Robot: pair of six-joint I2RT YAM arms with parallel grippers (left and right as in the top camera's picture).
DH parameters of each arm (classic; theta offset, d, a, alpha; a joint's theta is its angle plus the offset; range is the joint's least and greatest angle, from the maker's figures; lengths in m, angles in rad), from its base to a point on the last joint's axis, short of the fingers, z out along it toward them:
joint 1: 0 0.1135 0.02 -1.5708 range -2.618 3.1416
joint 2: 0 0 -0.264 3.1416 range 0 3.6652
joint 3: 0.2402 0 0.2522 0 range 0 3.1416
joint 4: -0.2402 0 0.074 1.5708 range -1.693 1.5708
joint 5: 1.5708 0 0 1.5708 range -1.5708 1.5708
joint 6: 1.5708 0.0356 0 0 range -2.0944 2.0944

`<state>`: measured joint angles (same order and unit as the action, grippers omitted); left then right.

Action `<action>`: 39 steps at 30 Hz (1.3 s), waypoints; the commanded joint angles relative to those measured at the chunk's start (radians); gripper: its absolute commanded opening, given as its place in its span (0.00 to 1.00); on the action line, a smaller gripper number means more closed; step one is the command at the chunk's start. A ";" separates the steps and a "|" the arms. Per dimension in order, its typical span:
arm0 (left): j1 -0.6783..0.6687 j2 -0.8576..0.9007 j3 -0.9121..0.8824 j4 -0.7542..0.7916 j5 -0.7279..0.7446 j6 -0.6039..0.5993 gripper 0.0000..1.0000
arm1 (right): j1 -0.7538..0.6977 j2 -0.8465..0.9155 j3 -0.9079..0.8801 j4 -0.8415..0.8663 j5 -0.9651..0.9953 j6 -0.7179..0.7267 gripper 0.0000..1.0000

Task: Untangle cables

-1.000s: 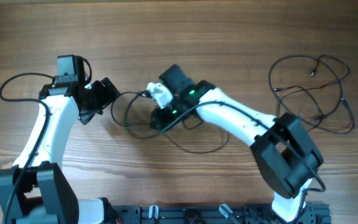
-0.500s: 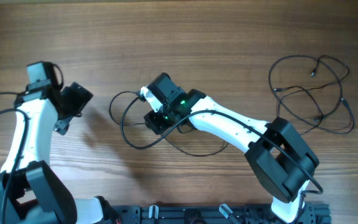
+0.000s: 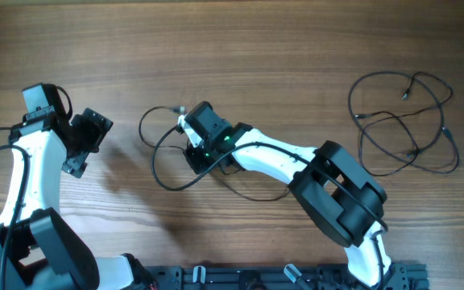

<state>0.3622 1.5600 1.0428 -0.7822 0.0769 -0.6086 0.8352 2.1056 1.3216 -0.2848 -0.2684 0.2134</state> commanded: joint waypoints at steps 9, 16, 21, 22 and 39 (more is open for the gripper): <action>-0.053 -0.008 0.004 0.012 0.069 -0.001 1.00 | -0.308 -0.454 0.276 -0.262 0.087 -0.087 0.04; -0.275 -0.007 0.004 0.064 0.068 0.108 1.00 | -0.684 -0.562 0.317 -0.317 0.442 -0.208 0.04; -0.395 -0.007 0.004 0.064 0.068 0.108 1.00 | -0.970 -0.478 0.306 -0.426 0.519 -0.209 0.04; -0.411 -0.007 0.004 0.064 0.068 0.108 1.00 | -1.004 -0.459 0.306 -0.445 0.519 -0.209 0.04; -0.498 -0.079 0.007 0.416 0.071 0.301 1.00 | -0.917 -0.344 0.306 -0.597 -0.225 -0.287 1.00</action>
<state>-0.0978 1.5394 1.0367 -0.4477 0.1398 -0.3988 -0.2050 1.7515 1.6310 -0.8761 -0.4358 -0.0082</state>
